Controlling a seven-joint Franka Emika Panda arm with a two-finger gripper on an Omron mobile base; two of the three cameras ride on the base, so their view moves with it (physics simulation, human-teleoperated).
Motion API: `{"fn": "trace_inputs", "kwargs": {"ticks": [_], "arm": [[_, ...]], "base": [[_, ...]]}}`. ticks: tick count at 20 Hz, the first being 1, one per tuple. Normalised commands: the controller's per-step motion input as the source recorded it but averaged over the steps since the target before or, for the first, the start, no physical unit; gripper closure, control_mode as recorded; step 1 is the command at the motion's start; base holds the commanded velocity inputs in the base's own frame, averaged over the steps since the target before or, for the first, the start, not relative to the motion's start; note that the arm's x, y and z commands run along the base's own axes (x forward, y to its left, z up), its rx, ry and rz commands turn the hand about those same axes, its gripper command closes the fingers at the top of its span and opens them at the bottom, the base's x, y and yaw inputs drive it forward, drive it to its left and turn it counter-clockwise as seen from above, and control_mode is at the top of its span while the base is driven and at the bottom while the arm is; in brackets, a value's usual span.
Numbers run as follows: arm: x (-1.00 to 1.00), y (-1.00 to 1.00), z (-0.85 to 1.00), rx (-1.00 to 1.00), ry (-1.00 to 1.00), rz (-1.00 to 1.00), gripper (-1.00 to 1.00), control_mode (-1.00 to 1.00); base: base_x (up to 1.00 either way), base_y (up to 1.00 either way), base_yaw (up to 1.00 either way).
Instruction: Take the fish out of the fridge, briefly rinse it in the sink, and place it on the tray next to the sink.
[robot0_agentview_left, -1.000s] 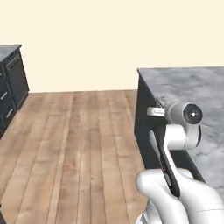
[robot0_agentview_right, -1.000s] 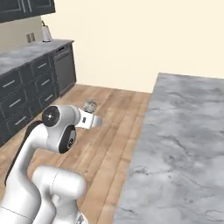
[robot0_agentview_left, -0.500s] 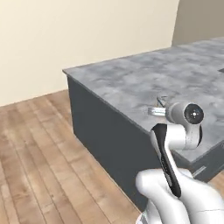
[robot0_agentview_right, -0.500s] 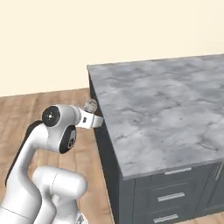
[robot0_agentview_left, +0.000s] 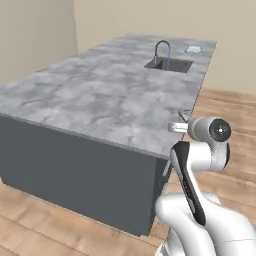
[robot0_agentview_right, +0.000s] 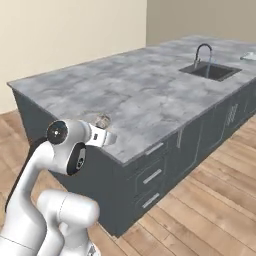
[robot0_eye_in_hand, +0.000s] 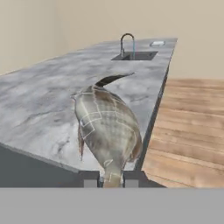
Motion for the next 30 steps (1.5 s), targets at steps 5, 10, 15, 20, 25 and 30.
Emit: {"fn": "trace_inputs", "kwargs": {"ticks": [5, 10, 15, 20, 25, 30], "arm": [[0.00, 0.00, 0.00, 0.00, 0.00, 0.00, 1.00, 1.00], [0.00, 0.00, 0.00, 0.00, 0.00, 0.00, 1.00, 1.00], [0.00, 0.00, 0.00, 0.00, 0.00, 0.00, 1.00, 1.00], [0.00, 0.00, 0.00, 0.00, 0.00, 0.00, 1.00, 1.00], [0.00, 0.00, 0.00, 0.00, 0.00, 0.00, 1.00, 1.00], [0.00, 0.00, 0.00, 0.00, 0.00, 0.00, 1.00, 1.00]], "base": [[-0.23, 0.22, -0.95], [0.00, -0.06, -0.98], [0.71, -0.35, -0.65], [1.00, -0.26, -0.11], [1.00, -0.52, 0.02], [1.00, -0.15, 0.25]]}}
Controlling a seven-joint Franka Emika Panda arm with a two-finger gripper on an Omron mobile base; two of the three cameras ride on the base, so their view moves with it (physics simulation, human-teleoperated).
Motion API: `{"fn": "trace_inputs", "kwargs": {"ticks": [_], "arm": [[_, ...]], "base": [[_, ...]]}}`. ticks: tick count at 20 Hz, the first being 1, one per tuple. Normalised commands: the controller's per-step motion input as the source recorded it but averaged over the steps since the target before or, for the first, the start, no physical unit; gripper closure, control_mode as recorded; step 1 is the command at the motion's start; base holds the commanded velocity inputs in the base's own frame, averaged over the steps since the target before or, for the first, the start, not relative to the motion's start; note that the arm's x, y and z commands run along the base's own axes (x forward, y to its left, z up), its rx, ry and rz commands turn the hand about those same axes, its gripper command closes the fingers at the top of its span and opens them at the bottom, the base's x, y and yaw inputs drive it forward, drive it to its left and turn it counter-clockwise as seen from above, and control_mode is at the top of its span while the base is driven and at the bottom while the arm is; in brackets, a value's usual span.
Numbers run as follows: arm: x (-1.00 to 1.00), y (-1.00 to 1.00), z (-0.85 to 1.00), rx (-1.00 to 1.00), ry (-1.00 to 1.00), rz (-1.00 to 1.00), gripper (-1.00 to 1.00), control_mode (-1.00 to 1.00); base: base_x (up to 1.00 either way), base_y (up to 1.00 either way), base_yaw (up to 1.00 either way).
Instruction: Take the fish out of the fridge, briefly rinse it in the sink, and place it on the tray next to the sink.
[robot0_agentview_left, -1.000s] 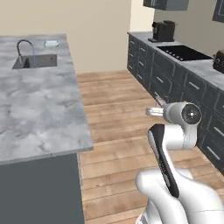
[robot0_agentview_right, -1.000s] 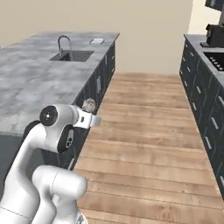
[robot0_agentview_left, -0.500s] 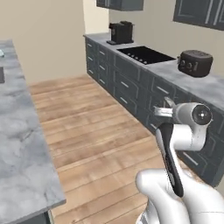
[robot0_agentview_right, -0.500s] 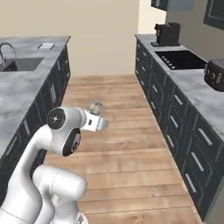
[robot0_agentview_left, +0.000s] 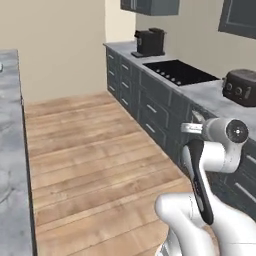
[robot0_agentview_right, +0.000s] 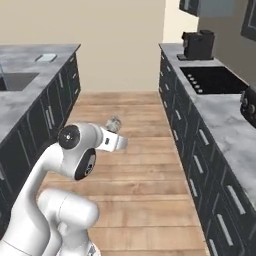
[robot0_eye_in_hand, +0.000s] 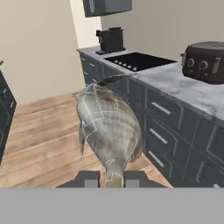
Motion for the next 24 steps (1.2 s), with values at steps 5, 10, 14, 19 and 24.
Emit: {"fn": "trace_inputs", "kwargs": {"ticks": [5, 10, 14, 19, 24], "arm": [[0.00, 0.00, 0.00, 0.00, 0.00, 0.00, 1.00, 1.00], [0.00, 0.00, 0.00, 0.00, 0.00, 0.00, 1.00, 1.00], [0.00, 0.00, 0.00, 0.00, 0.00, 0.00, 1.00, 1.00], [0.00, 0.00, 0.00, 0.00, 0.00, 0.00, 1.00, 1.00], [0.00, 0.00, 0.00, 0.00, 0.00, 0.00, 1.00, 1.00]], "base": [[1.00, -0.01, 0.34], [1.00, 0.02, 0.26], [1.00, 0.00, 0.35], [0.99, -0.01, 0.46], [0.94, -0.06, 0.42]]}}
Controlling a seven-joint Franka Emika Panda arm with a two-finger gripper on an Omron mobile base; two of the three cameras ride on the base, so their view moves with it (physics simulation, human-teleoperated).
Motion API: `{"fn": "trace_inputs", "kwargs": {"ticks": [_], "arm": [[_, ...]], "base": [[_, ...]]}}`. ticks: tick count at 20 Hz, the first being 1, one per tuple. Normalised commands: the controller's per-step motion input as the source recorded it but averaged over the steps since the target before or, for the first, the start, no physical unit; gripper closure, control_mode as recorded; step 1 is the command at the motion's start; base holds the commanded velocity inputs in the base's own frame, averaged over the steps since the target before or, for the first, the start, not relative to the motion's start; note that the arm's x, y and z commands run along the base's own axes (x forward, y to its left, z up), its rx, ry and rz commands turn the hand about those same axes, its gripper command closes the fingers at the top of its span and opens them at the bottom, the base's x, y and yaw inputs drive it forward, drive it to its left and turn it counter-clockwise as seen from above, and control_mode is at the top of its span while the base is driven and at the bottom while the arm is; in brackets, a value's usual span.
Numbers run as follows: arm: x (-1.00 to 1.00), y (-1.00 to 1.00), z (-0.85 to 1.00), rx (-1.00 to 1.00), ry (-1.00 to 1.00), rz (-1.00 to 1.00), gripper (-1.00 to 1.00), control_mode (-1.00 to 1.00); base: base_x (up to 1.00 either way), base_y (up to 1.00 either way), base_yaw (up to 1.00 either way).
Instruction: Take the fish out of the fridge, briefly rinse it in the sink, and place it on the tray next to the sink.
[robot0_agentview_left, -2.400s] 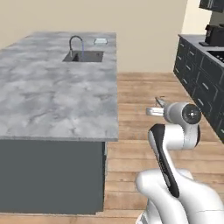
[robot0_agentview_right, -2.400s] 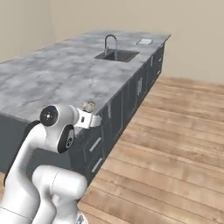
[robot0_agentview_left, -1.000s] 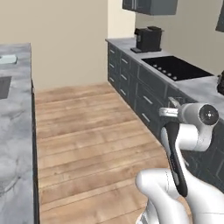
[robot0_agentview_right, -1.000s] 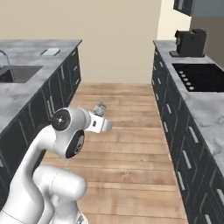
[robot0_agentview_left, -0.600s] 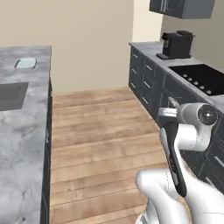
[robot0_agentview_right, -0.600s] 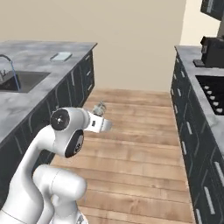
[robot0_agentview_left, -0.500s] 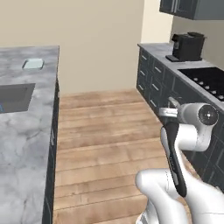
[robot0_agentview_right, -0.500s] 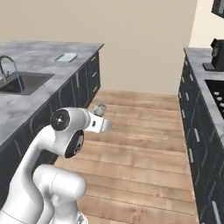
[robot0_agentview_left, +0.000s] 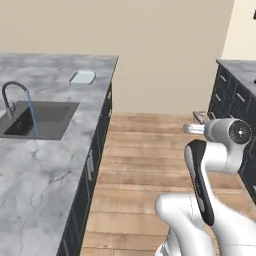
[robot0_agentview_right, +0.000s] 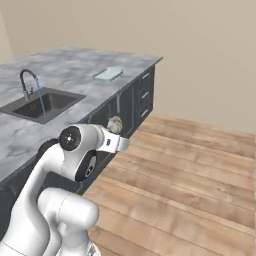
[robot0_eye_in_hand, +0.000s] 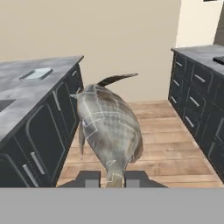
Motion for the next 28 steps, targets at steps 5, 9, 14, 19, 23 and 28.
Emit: {"fn": "trace_inputs", "kwargs": {"ticks": [5, 9, 14, 19, 23, 28], "arm": [[0.00, 0.00, 0.00, 0.00, 0.00, 0.00, 1.00, 1.00], [0.00, 0.00, 0.00, 0.00, 0.00, 0.00, 1.00, 1.00], [0.00, 0.00, 0.00, 0.00, 0.00, 0.00, 1.00, 1.00], [0.00, 0.00, 0.00, 0.00, 0.00, 0.00, 1.00, 1.00], [0.00, 0.00, 0.00, 0.00, 0.00, 0.00, 1.00, 1.00], [0.00, 0.00, 0.00, 0.00, 0.00, 0.00, 1.00, 1.00]], "base": [[0.91, -0.09, 0.34], [0.82, -0.03, 0.39], [0.72, 0.00, 0.43], [0.52, -0.15, 0.40], [0.47, -0.22, 0.38], [0.64, -0.11, 0.38]]}}
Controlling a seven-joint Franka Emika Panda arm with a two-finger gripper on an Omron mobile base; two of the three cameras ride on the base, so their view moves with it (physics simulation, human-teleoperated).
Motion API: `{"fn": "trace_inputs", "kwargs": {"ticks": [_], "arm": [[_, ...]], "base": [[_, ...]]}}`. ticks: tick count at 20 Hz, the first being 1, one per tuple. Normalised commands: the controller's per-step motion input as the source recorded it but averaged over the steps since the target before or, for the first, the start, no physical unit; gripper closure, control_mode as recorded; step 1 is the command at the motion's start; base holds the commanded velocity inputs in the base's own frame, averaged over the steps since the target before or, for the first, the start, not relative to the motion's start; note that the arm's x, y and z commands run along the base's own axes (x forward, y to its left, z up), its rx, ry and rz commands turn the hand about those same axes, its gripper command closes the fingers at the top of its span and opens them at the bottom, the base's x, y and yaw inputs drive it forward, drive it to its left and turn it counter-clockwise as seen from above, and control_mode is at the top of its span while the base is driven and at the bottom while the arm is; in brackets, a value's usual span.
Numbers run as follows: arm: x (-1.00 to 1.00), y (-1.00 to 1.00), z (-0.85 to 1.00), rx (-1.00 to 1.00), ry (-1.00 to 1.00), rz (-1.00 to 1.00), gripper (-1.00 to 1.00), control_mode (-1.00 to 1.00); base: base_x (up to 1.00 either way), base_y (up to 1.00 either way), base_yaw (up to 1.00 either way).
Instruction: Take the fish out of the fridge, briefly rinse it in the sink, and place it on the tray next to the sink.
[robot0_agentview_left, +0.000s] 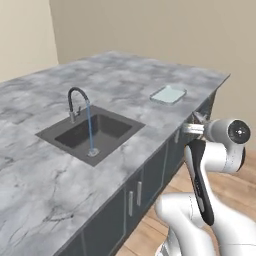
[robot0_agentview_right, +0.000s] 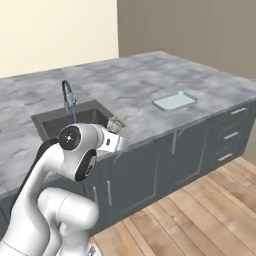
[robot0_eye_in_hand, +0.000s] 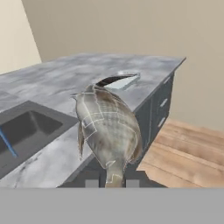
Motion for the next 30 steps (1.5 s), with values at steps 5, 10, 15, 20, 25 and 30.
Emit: {"fn": "trace_inputs", "kwargs": {"ticks": [5, 10, 15, 20, 25, 30], "arm": [[0.00, 0.00, 0.00, 0.00, 0.00, 0.00, 1.00, 1.00], [0.00, 0.00, 0.00, 0.00, 0.00, 0.00, 1.00, 1.00], [0.00, 0.00, 0.00, 0.00, 0.00, 0.00, 1.00, 1.00], [0.00, 0.00, 0.00, 0.00, 0.00, 0.00, 1.00, 1.00], [0.00, 0.00, 0.00, 0.00, 0.00, 0.00, 1.00, 1.00], [0.00, 0.00, 0.00, 0.00, 0.00, 0.00, 1.00, 1.00]], "base": [[0.55, -0.16, 0.40], [0.46, -0.27, 0.37], [0.49, -0.48, 0.29], [0.48, -0.65, 0.22], [0.14, -0.48, 0.35], [-0.11, -0.15, 0.55]]}}
